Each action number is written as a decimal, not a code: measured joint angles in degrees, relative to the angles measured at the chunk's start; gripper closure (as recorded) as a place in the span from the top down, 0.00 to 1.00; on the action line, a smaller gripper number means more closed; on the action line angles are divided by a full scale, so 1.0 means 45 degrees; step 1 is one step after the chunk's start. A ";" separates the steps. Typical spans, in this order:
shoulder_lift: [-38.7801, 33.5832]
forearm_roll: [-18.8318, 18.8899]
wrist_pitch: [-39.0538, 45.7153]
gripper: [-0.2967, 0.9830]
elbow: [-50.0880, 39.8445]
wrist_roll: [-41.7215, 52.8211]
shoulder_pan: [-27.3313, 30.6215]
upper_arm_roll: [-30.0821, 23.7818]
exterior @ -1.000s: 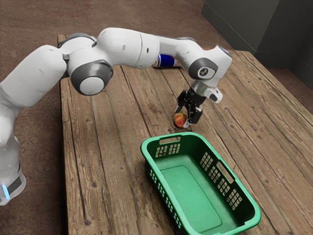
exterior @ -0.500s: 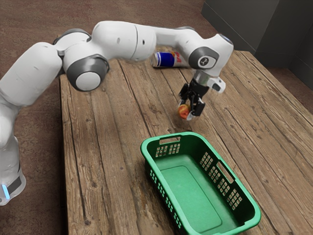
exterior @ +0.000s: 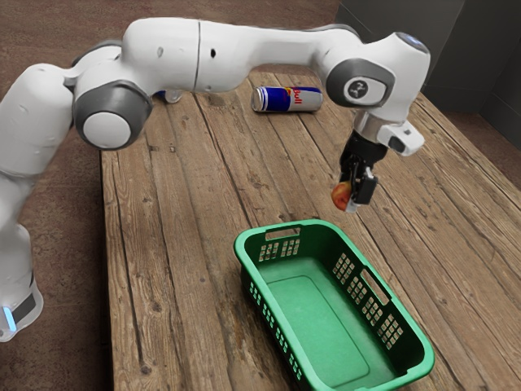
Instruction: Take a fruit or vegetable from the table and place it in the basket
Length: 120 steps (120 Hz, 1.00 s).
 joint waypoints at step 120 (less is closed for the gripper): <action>0.0052 -0.0059 0.0036 0.76 0.0008 0.0081 -0.2212 -0.0149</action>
